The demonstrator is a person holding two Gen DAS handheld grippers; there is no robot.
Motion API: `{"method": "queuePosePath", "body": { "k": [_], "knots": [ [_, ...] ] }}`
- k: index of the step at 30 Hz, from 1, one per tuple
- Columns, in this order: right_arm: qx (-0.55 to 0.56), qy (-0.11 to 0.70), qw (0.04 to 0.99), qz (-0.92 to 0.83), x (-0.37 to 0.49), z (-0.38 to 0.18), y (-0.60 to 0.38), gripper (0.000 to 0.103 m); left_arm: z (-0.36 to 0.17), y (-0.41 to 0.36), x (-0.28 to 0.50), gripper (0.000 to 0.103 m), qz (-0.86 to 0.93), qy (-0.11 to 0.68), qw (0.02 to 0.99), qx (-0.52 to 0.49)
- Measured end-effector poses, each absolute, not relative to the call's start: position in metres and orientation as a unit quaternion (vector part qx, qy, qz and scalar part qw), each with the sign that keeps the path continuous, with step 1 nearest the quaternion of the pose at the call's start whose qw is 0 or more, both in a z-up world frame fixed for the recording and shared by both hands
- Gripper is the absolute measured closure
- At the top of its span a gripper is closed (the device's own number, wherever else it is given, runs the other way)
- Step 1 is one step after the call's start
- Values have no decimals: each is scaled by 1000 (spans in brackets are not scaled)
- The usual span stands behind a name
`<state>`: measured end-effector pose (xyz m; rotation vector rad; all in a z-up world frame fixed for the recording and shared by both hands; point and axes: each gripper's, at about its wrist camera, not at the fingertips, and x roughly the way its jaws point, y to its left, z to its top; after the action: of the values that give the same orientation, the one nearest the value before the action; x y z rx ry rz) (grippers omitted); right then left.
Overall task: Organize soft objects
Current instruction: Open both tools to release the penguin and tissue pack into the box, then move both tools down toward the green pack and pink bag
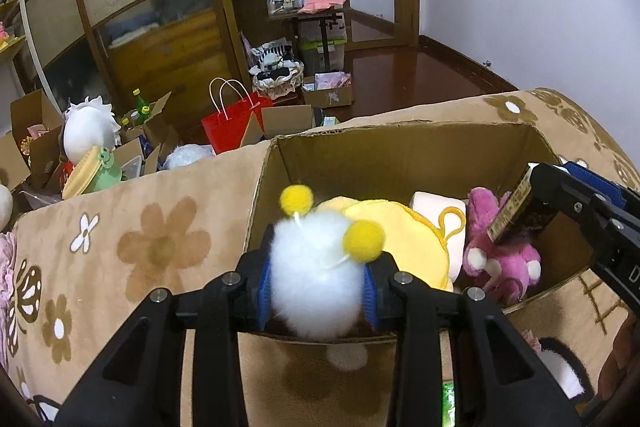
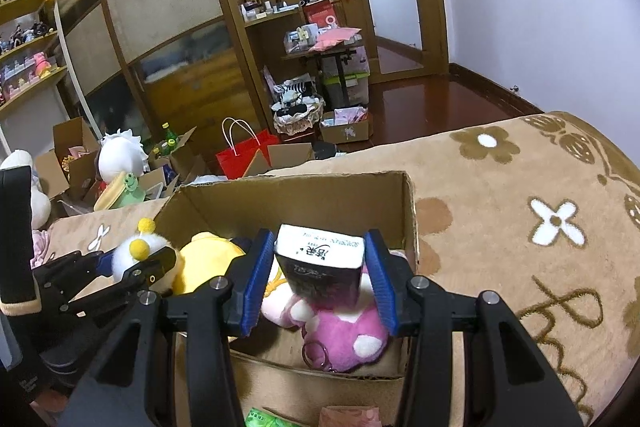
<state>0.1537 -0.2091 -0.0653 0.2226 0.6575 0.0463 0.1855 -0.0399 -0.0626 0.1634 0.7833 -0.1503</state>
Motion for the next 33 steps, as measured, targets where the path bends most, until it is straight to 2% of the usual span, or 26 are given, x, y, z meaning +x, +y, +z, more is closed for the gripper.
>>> {"method": "queuePosePath", "body": {
  "k": [2, 4, 9, 11, 15, 17, 20, 22, 30, 33],
  "knots": [
    [109, 324, 939, 22, 154, -66, -209, 54, -62, -40, 184, 56, -71, 377, 920, 82],
    [108, 325, 939, 20, 154, -66, -209, 54, -59, -40, 181, 49, -69, 365, 924, 85],
    [105, 325, 940, 15, 152, -64, -208, 52, -53, -38, 175, 45, -67, 357, 927, 87],
    [106, 320, 941, 15, 149, -62, -208, 43, -50, -36, 172, 37, -69, 357, 928, 84],
    [109, 321, 941, 15, 144, -61, -206, 40, -41, -35, 163, 27, -69, 340, 933, 94],
    [106, 324, 940, 13, 143, -60, -205, 31, -38, -35, 158, 21, -67, 335, 935, 99],
    [104, 318, 942, 18, 135, -53, -203, 26, -34, -34, 151, 16, -70, 334, 935, 97],
    [105, 315, 943, 18, 131, -49, -202, 17, -33, -32, 146, 15, -75, 336, 934, 97],
    [99, 321, 942, 14, 116, -38, -199, 10, -26, -26, 123, 6, -65, 338, 934, 95],
    [108, 317, 942, 13, 107, -33, -200, 0, -25, -24, 115, 4, -70, 345, 931, 93]
  ]
}}
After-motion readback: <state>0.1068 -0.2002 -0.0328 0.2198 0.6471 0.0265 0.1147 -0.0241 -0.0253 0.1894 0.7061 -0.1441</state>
